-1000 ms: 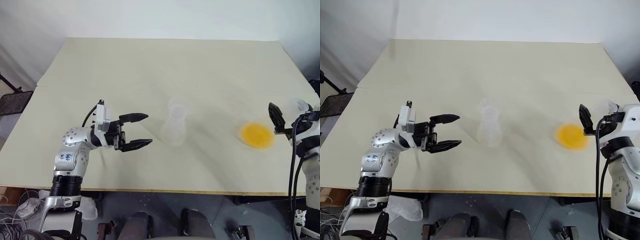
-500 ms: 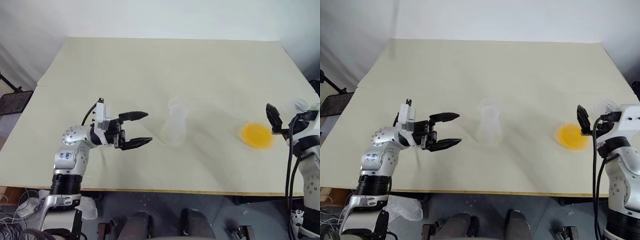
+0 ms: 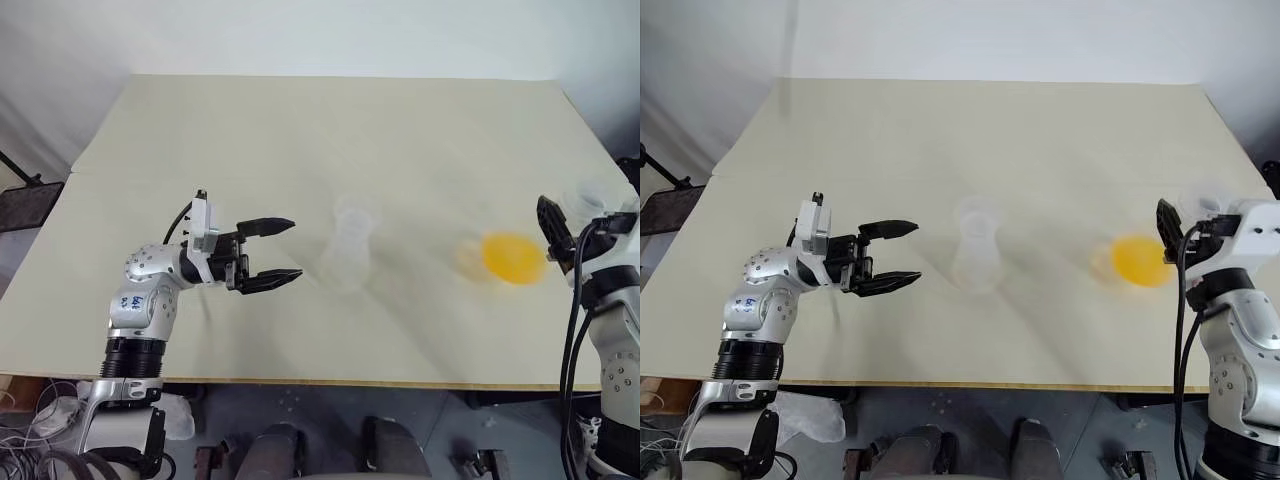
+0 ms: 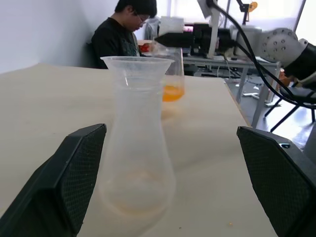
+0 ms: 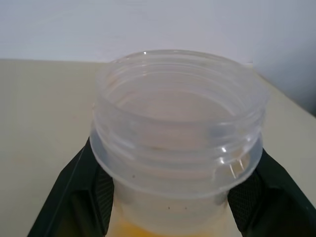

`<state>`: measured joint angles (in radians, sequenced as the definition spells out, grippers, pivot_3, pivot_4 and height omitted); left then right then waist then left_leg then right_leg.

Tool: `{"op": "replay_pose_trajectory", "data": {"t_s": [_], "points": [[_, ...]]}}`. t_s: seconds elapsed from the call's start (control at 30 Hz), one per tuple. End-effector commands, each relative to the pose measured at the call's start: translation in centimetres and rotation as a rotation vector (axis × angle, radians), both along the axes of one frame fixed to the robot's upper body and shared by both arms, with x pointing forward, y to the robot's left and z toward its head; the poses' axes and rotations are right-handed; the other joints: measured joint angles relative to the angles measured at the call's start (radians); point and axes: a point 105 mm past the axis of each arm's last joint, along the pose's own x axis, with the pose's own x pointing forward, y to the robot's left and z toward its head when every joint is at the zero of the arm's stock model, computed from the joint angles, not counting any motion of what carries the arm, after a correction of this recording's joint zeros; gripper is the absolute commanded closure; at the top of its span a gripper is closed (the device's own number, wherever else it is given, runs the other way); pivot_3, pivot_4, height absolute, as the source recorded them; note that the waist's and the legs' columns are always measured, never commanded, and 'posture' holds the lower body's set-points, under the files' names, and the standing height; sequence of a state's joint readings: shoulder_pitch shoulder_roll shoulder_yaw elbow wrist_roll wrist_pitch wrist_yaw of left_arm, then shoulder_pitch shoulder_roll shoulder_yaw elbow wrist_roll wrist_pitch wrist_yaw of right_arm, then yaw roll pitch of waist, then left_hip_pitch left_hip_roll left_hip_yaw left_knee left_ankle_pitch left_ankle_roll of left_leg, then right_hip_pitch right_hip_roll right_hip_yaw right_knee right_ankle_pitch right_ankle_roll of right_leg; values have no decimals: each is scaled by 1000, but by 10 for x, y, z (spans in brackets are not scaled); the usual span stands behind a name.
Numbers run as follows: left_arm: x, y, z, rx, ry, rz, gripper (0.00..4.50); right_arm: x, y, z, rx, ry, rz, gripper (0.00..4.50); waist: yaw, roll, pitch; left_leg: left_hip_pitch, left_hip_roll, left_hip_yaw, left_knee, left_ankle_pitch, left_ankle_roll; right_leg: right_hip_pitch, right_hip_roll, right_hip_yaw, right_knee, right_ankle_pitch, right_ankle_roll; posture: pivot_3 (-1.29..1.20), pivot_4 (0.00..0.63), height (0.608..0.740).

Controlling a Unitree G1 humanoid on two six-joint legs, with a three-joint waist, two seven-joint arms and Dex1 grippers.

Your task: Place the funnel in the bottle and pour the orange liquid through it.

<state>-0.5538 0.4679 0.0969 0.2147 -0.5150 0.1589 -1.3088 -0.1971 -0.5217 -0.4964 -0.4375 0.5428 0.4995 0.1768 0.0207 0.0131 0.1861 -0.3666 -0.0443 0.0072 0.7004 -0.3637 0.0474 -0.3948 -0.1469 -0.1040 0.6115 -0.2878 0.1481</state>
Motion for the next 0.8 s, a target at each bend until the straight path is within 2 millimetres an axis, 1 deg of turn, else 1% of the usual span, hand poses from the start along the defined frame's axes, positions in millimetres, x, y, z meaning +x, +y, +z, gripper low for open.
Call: {"op": "replay_pose_trajectory", "data": {"t_s": [0.03,0.07,0.1,0.2,0.27,0.43,0.53,0.6,0.8], "points": [[4,2,6,20,-35,-24,0,-5,33,31,-108,-71,78,1993,0,0,0,0,0,0,0,0,0,0,0,0,0,0,0,0,150,740],[7,2,3,45,-34,-35,0,-4,48,36,-191,-66,109,1993,0,0,0,0,0,0,0,0,0,0,0,0,0,0,0,0,150,740],[8,2,1,63,-35,-43,0,-4,57,38,-250,-61,128,1993,-1,0,0,-1,0,0,0,0,0,0,0,0,0,0,0,0,150,740],[19,4,2,73,-44,-30,0,-1,75,49,-396,-85,134,1993,2,0,0,-1,0,0,0,0,0,-1,0,0,-1,0,0,0,150,740],[24,4,4,81,-52,-19,0,1,83,56,-477,-111,116,1993,3,0,0,-2,0,0,0,0,0,-1,0,-1,-1,0,0,0,150,740],[32,2,11,46,-105,-3,0,5,102,64,-657,-147,88,1993,2,0,0,-4,-1,-1,0,0,0,-2,0,-2,-1,0,0,0,150,740],[31,2,16,2,-104,-21,0,8,116,65,-794,-164,76,1993,-1,0,1,-4,-1,0,-1,0,0,-3,0,-2,-1,0,0,0,150,740],[30,3,18,-22,-100,-26,0,10,123,65,-856,-169,74,1993,-4,0,1,-4,-1,0,-1,0,0,-3,0,-2,-1,0,0,0,150,740],[30,4,13,-17,-84,-26,0,11,151,67,-1035,-240,82,1993,-9,0,1,-4,0,0,-1,0,0,-3,0,-2,-1,0,0,0,150,740]]}}
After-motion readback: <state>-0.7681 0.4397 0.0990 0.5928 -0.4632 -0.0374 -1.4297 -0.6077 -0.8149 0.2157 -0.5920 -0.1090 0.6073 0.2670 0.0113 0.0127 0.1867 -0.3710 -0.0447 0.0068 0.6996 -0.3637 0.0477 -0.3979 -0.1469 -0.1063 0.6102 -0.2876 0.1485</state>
